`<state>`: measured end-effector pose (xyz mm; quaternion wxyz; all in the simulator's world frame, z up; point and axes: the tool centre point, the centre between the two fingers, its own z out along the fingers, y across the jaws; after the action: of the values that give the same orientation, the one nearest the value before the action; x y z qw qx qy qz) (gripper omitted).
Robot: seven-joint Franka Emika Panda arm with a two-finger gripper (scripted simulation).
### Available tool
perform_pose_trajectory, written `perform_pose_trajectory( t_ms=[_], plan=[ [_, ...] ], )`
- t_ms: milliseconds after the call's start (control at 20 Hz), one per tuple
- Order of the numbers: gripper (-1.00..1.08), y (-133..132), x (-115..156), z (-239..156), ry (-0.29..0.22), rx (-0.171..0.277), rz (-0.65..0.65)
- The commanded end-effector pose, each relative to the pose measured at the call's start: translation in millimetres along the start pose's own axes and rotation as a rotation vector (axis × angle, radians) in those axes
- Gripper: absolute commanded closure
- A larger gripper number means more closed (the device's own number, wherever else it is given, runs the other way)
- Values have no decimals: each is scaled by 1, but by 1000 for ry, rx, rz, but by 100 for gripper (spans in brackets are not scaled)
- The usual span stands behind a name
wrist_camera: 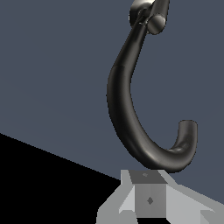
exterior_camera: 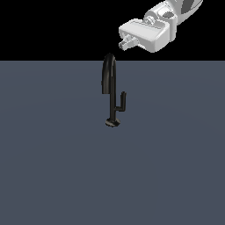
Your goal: Turn on the faucet by rotating a designated handle.
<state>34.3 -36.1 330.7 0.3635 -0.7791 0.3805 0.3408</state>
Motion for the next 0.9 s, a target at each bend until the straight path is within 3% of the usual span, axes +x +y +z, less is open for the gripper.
perform_pose_trajectory(
  t_ms=[0, 550, 850],
  plan=[
    [108, -3, 21, 2, -47, 50, 49],
    [108, -6, 119, 24, -270, 291, 293],
    [108, -2, 161, 42, -370, 400, 404]
  ],
)
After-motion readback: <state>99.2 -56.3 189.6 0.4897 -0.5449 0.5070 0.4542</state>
